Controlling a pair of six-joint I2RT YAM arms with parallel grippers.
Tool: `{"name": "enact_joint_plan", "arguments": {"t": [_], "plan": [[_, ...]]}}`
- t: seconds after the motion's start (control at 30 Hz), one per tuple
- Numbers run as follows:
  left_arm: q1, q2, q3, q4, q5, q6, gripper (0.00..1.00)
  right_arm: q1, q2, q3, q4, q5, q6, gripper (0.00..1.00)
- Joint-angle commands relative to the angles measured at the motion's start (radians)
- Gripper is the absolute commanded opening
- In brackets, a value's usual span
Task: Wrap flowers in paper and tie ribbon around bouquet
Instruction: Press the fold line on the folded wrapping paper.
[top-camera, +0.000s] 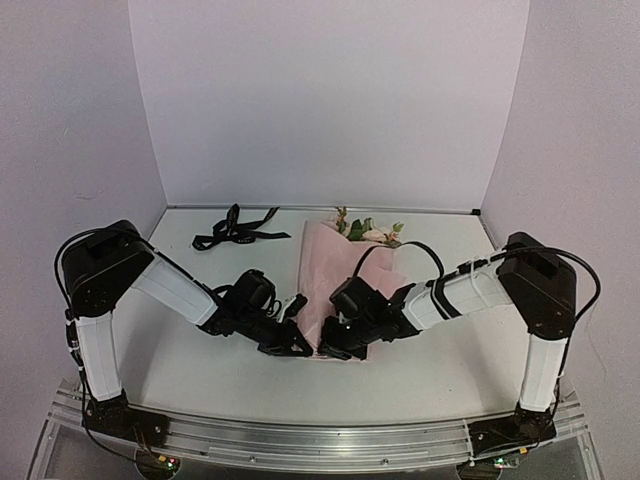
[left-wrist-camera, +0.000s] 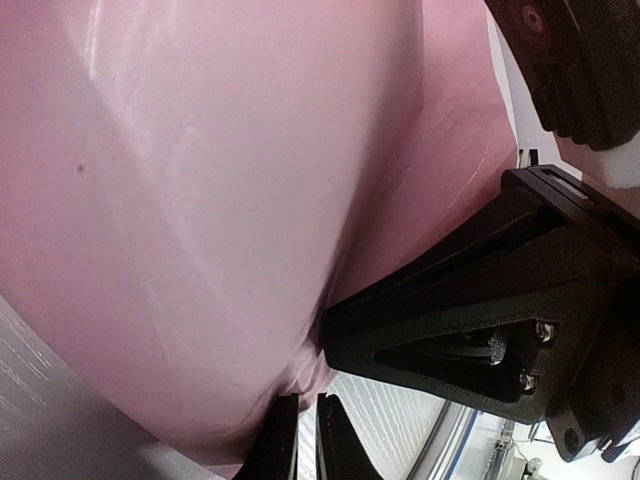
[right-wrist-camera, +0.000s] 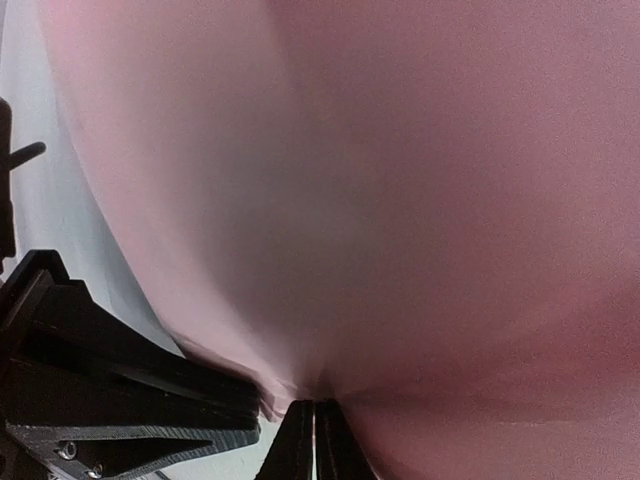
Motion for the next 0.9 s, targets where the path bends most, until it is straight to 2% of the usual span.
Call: {"name": "enact_joint_plan", "arguments": {"t": [0.0, 0.57, 0.87], "plan": [[-0.011, 0.049, -0.031, -0.065, -0.046, 0.007, 0.08, -0.024, -0.055, -0.091, -0.004, 0.038, 0.024, 0.04], [-0.01, 0.067, -0.022, -0.072, -0.05, 0.0, 0.08, -0.105, -0.237, -0.316, 0.033, 0.067, 0.016, 0.04], [-0.01, 0.021, -0.001, -0.086, -0.03, -0.012, 0.09, -0.109, -0.232, -0.325, 0.032, 0.059, 0.008, 0.04]]}}
